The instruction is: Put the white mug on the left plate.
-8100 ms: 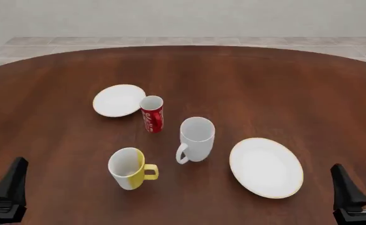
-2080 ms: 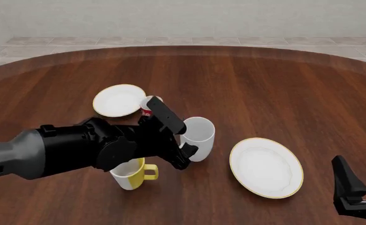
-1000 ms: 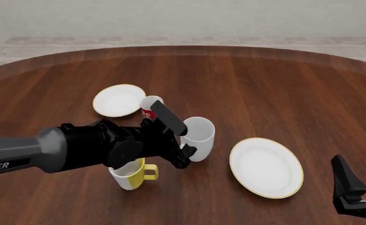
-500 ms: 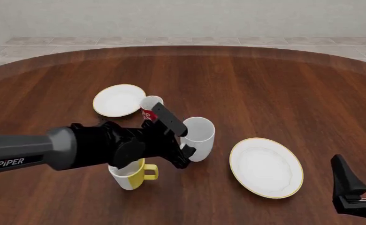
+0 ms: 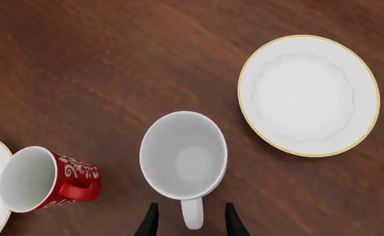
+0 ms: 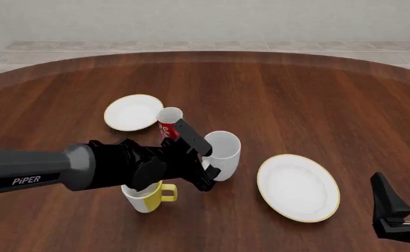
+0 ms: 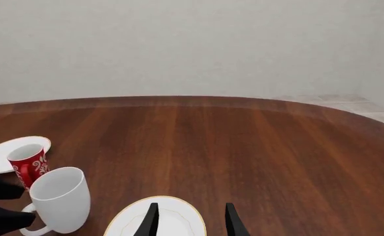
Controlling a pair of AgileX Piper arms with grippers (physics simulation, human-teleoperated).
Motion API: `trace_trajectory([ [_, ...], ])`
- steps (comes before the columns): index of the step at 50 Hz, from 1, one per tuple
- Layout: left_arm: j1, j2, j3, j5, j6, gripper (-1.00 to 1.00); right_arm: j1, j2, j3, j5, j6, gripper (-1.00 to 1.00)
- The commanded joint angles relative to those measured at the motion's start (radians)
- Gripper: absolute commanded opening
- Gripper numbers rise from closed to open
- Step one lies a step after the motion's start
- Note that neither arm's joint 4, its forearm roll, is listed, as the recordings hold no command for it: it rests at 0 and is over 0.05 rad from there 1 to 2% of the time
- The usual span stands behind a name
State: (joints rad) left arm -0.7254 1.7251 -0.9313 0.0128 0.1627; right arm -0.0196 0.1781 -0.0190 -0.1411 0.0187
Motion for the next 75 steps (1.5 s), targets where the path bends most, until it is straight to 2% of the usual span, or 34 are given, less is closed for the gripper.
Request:
trace_trajectory([
  [1,0.002,0.008,0.002,-0.006,0.001,1.00,0.001,0.008,0.001,-0.008,0.001,1.00],
  [21,0.007,0.020,0.012,-0.023,0.002,1.00,0.002,0.013,0.007,-0.018,-0.001,1.00],
  [45,0.011,0.040,0.008,-0.034,-0.001,1.00,0.001,-0.007,-0.012,0.019,-0.002,1.00],
  [75,0.009,0.072,0.010,-0.056,0.002,1.00,-0.001,0.008,0.001,-0.009,-0.003,1.00],
])
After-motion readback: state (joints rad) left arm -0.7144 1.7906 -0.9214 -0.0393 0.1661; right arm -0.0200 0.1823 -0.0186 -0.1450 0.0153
